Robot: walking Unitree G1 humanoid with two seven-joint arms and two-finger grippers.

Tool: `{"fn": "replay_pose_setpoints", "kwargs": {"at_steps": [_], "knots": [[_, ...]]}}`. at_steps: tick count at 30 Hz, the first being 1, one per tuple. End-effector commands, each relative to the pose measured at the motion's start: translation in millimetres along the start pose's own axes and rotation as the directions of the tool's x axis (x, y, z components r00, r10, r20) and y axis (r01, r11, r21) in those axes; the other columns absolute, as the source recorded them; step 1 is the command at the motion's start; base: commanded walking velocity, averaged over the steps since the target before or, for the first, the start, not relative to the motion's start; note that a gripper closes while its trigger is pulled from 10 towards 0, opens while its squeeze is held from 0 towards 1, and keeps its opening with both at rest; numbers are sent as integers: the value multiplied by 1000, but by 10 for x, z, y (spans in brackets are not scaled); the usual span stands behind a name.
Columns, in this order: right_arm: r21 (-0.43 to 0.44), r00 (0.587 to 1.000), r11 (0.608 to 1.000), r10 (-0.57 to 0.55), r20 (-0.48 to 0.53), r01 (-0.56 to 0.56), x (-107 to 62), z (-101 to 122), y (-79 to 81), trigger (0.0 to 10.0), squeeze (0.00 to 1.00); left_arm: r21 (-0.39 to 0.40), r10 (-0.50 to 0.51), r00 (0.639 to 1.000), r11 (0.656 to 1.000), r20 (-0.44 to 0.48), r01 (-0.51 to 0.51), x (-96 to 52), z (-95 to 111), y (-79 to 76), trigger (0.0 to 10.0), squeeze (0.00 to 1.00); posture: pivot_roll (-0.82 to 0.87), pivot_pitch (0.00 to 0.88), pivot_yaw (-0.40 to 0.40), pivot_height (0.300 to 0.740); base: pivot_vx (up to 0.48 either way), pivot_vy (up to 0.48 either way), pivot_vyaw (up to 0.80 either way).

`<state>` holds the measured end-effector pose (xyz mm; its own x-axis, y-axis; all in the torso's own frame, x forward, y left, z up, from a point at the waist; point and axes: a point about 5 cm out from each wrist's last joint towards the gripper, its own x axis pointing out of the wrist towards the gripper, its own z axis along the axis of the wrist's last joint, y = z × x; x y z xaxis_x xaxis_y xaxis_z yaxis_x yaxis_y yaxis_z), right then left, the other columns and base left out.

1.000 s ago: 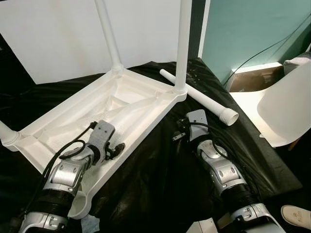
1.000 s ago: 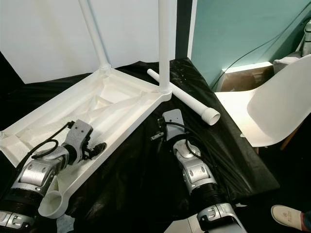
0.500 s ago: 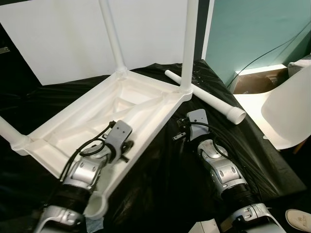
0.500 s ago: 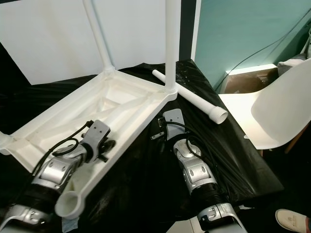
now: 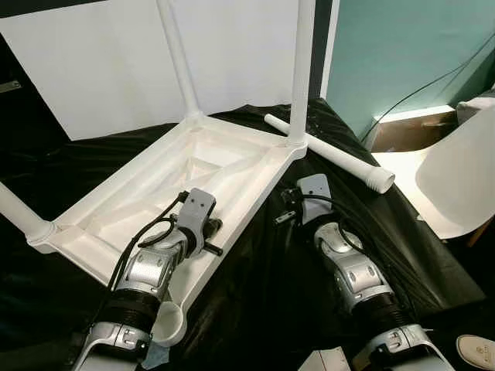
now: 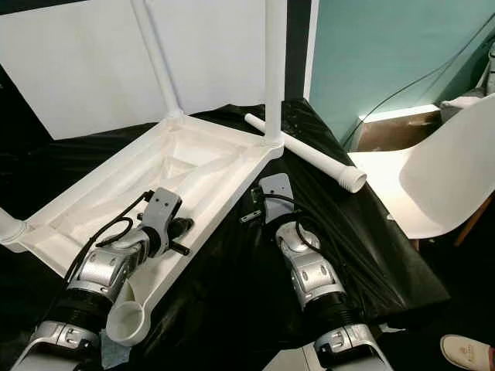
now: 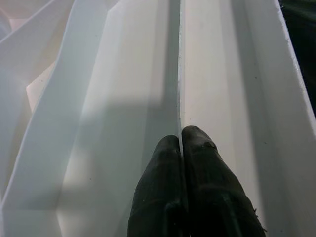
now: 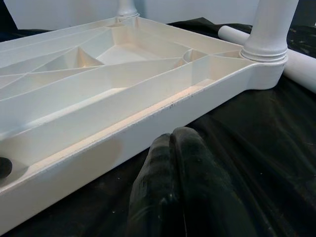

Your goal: Building children table

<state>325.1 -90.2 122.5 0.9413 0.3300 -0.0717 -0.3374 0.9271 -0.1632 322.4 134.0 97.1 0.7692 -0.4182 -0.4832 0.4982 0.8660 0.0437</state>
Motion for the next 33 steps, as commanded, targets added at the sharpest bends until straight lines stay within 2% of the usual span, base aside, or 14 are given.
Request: {"fn": "replay_pose_setpoints", "kwargs": {"at_steps": [1, 9, 16, 19, 20, 21, 25, 26, 33], "knots": [[7, 1000, 1000, 9, -3, -9, -3, 5, 31, 10000, 0, -58, 160, 978, 984, -130, -169, 12, -346, 76, 0, 0, -12, 0, 50, 740, 0, 0, 0], [8, 1000, 1000, 7, -3, -7, -5, 2, 31, 10000, 0, -67, 180, 976, 980, -122, -189, 33, -346, 68, 0, 0, -15, 0, 51, 740, 0, 0, 0], [7, 1000, 1000, 7, -3, -7, -5, 2, 28, 10000, 0, -50, 196, 971, 978, -138, -204, 25, -403, 69, 0, 0, -14, 0, 50, 740, 0, 0, 0], [7, 1000, 1000, 8, -5, -8, -4, -2, 30, 10000, 0, -18, 203, 968, 978, -148, -208, 25, -423, 73, 0, 0, -12, 0, 49, 740, 0, 0, 0], [6, 1000, 1000, 9, -5, -9, -2, -1, 30, 10000, 0, -3, 199, 969, 980, -149, -201, 26, -425, 75, 9255, 0, -10, 0, 46, 740, 0, 0, 0], [6, 1000, 1000, 10, -5, -10, -1, 0, 30, 10000, 0, 11, 197, 969, 980, -149, -197, 26, -425, 79, 10000, 0, -10, 0, 46, 740, 0, 0, 0], [6, 1000, 1000, 11, -5, -11, 1, 1, 30, 10000, 0, 26, 184, 972, 983, -149, -182, 20, -432, 82, 10000, 0, -9, 0, 46, 740, 0, 0, 0], [6, 1000, 1000, 11, -5, -11, 1, 1, 30, 10000, 0, 16, 168, 975, 986, -148, -168, 9, -439, 74, 0, 0, -9, 0, 46, 740, 0, 0, 0], [8, 1000, 1000, 10, -6, -10, 1, -3, 26, 10000, 0, 36, 162, 971, 987, -179, -158, -62, -549, 109, 0, 0, -9, 0, 45, 740, 0, 0, 0]]}}
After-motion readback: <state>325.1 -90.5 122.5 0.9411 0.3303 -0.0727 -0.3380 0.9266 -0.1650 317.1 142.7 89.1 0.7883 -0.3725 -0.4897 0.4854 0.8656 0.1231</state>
